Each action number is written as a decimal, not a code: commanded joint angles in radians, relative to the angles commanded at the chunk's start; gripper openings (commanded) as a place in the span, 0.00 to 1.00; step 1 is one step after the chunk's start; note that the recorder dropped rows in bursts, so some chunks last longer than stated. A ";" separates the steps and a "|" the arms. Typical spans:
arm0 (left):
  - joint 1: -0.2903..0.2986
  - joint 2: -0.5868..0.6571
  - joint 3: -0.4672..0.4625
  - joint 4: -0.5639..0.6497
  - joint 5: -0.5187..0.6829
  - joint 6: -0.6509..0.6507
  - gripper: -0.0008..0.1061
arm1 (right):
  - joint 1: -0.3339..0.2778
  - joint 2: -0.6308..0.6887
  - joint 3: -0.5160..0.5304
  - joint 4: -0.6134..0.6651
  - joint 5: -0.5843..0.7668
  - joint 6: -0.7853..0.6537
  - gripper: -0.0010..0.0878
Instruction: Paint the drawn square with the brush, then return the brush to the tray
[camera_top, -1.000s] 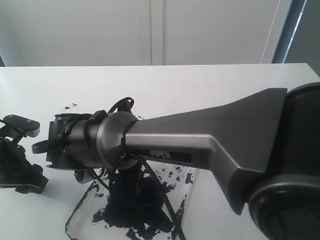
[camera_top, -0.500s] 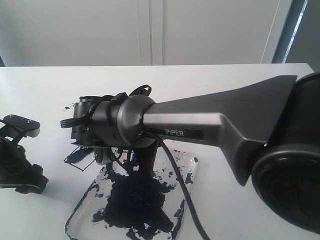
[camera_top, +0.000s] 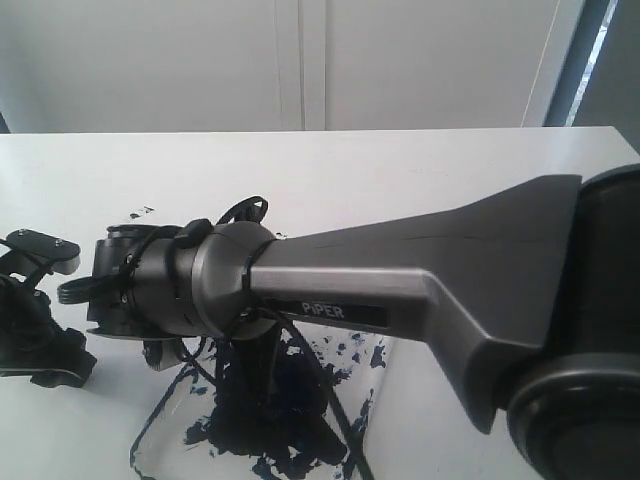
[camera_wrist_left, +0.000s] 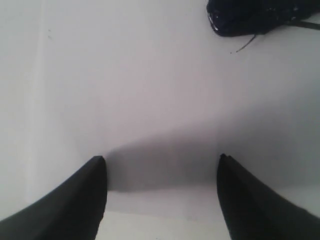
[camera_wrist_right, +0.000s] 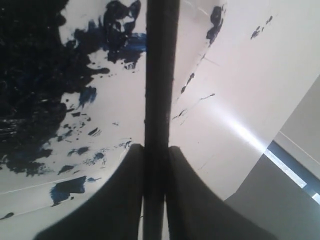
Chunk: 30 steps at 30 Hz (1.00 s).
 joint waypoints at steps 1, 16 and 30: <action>0.000 0.000 0.000 0.000 0.000 0.000 0.63 | -0.003 -0.002 0.000 0.000 0.000 -0.003 0.01; 0.000 0.000 0.000 0.000 0.000 0.000 0.63 | -0.063 -0.002 0.008 -0.048 0.000 -0.005 0.01; 0.000 0.000 0.000 0.000 0.000 0.000 0.63 | -0.092 -0.002 0.012 0.005 0.000 -0.005 0.01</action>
